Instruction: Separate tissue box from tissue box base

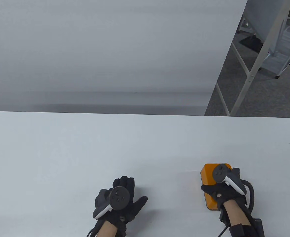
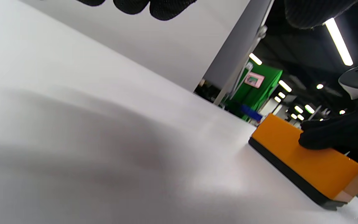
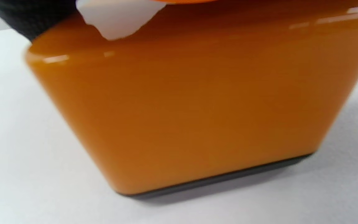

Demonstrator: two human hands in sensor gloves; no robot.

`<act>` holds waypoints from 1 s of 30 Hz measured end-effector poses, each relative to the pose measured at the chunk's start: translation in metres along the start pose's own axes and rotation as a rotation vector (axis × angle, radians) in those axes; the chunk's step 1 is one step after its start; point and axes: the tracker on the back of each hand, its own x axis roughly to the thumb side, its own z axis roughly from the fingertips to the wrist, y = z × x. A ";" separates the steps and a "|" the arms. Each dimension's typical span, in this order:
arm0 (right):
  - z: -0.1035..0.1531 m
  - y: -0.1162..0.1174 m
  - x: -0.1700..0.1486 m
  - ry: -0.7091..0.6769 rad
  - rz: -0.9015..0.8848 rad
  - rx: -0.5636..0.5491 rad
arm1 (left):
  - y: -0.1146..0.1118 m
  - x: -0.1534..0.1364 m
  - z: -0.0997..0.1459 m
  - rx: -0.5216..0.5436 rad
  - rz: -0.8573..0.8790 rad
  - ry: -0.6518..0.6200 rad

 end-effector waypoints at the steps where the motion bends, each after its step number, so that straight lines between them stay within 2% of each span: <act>1: 0.005 0.001 0.002 -0.026 0.010 -0.016 | 0.000 0.003 0.000 -0.005 -0.014 -0.008; 3: 0.017 0.002 0.007 -0.071 -0.012 -0.041 | -0.001 0.007 0.000 -0.002 0.013 -0.021; 6: 0.042 0.001 0.018 -0.211 -0.163 -0.099 | -0.008 0.013 -0.002 -0.047 0.153 -0.061; 8: 0.055 0.001 0.025 -0.314 -0.292 -0.098 | -0.015 0.016 -0.004 -0.094 0.252 -0.089; 15: 0.076 0.019 0.051 -0.684 -0.833 0.038 | -0.028 0.028 -0.007 -0.143 0.655 -0.124; 20: 0.081 0.045 0.070 -0.792 -1.104 0.180 | -0.041 0.031 -0.007 -0.182 0.931 -0.113; 25: 0.081 0.058 0.080 -0.830 -1.147 0.176 | -0.047 0.033 -0.008 -0.196 1.055 -0.098; 30: 0.080 0.067 0.081 -0.844 -1.166 0.162 | -0.052 0.033 -0.008 -0.204 1.049 -0.074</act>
